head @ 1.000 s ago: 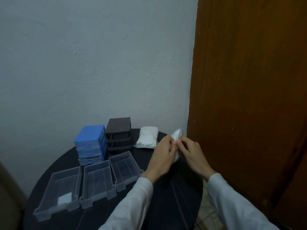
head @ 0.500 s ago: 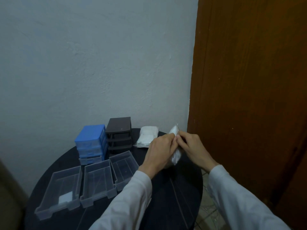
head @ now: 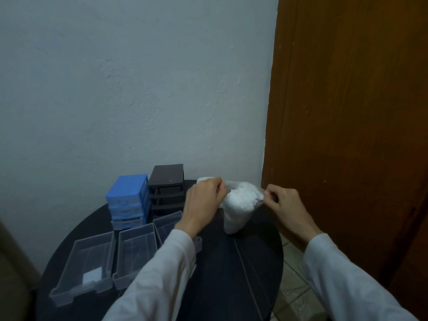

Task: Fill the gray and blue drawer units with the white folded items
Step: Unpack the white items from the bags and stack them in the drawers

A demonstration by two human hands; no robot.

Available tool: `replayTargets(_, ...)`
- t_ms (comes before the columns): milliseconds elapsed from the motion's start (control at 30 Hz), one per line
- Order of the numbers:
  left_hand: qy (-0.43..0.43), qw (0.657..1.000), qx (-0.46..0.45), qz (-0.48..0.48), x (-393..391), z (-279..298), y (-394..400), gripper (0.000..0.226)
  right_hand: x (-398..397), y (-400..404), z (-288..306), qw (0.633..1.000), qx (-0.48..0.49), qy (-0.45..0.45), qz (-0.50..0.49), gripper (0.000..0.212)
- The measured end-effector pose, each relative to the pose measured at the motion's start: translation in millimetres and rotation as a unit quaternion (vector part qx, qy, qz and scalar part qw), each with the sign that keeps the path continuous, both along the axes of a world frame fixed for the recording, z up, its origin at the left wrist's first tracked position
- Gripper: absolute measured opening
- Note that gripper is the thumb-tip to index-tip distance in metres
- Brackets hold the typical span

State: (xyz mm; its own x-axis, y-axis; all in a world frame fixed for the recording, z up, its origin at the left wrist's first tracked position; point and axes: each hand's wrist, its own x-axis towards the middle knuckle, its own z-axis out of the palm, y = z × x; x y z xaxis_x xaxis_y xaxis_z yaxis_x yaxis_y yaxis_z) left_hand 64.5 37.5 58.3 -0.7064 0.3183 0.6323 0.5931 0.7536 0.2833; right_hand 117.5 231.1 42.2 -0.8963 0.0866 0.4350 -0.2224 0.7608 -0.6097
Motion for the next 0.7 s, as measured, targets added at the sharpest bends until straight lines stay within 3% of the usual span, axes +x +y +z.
replayTargets(100, 0.025, 0.999, -0.045, 0.002, -2.4, 4.0, -3.9, 0.03, 6.2, 4.7, -1.7, 1.0, 0.0, 0.003, -0.01, 0.019)
replayTargets(200, 0.023, 0.998, -0.015, -0.051, 5.3, 2.7, 8.5, 0.027, 7.0, -1.3, -3.2, 0.999, -0.034, 0.03, -0.01, 0.011)
replayTargets(267, -0.033, 0.991, 0.045, -0.122, 9.7, -4.0, 19.1, 0.021, 9.1, -3.1, -4.8, 0.996, -0.082, 0.033, 0.003, 0.007)
replayTargets(400, -0.175, 0.941, 0.169, -0.235, 18.4, -24.8, 36.5, 0.016, 18.0, 1.0, -13.1, 0.991, -0.123, 0.056, 0.014, 0.012)
replayTargets(533, -0.189, 0.936, 0.171, -0.243, 25.5, -39.3, 52.1, 0.034, 29.5, 2.7, -25.1, 0.99, -0.12, 0.064, 0.025, 0.014)
replayTargets(700, -0.187, 0.936, 0.192, -0.226, 27.2, -38.9, 72.1, 0.018, 34.7, 8.2, -41.9, 0.991, -0.107, 0.073, -0.027, 0.019)
